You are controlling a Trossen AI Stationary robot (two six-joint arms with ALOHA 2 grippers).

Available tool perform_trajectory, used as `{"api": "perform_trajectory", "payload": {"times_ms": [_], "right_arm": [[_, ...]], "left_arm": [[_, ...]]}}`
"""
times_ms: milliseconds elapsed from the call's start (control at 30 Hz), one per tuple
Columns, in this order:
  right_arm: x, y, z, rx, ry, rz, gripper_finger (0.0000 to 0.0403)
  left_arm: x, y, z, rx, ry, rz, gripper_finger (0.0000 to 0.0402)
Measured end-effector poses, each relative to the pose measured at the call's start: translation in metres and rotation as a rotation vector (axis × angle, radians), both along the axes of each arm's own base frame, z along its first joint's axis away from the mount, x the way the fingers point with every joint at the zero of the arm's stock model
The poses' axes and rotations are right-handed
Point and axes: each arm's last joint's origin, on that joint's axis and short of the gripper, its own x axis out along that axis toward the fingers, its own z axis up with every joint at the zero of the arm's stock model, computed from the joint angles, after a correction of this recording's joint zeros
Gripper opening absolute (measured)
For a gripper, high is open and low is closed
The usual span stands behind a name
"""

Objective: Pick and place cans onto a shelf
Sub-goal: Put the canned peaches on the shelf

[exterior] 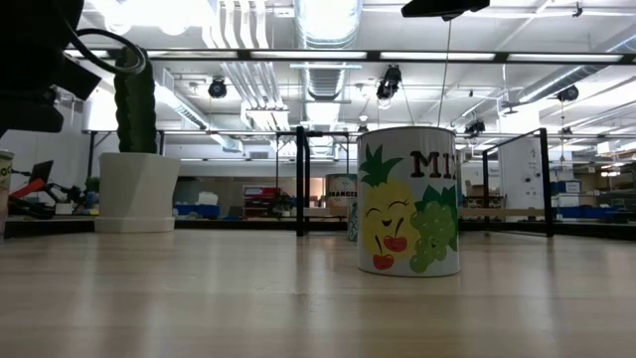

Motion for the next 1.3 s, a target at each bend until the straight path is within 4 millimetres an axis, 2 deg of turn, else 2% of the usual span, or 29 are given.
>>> {"api": "perform_trajectory", "payload": {"times_ms": [133, 467, 800, 933, 1100, 1200, 1300], "right_arm": [[0.000, 0.000, 0.000, 0.000, 0.000, 0.000, 0.0012], [0.000, 0.000, 0.000, 0.000, 0.001, -0.001, 0.0012], [0.000, 0.000, -0.001, -0.002, 0.014, -0.001, 0.0012], [0.000, 0.000, -0.001, -0.003, 0.015, -0.002, 0.0012], [0.000, 0.000, -0.001, -0.003, 0.015, -0.002, 0.0012], [0.000, 0.000, -0.001, -0.003, 0.015, -0.001, 0.0012], [0.000, 0.000, -0.001, -0.003, 0.015, -0.002, 0.0012]], "left_arm": [[0.001, 0.000, 0.001, -0.005, -0.003, -0.004, 0.0066], [0.004, -0.003, 0.006, -0.029, -0.019, -0.029, 0.0006], [0.021, -0.011, 0.032, -0.027, -0.143, -0.124, 0.0000], [0.040, -0.019, 0.047, -0.060, -0.301, -0.287, 0.0000], [0.073, -0.036, 0.064, -0.111, -0.517, -0.580, 0.0000], [0.092, -0.048, 0.064, -0.130, -0.519, -0.735, 0.0000], [0.107, -0.057, 0.053, -0.117, -0.450, -0.811, 0.0000]]}}
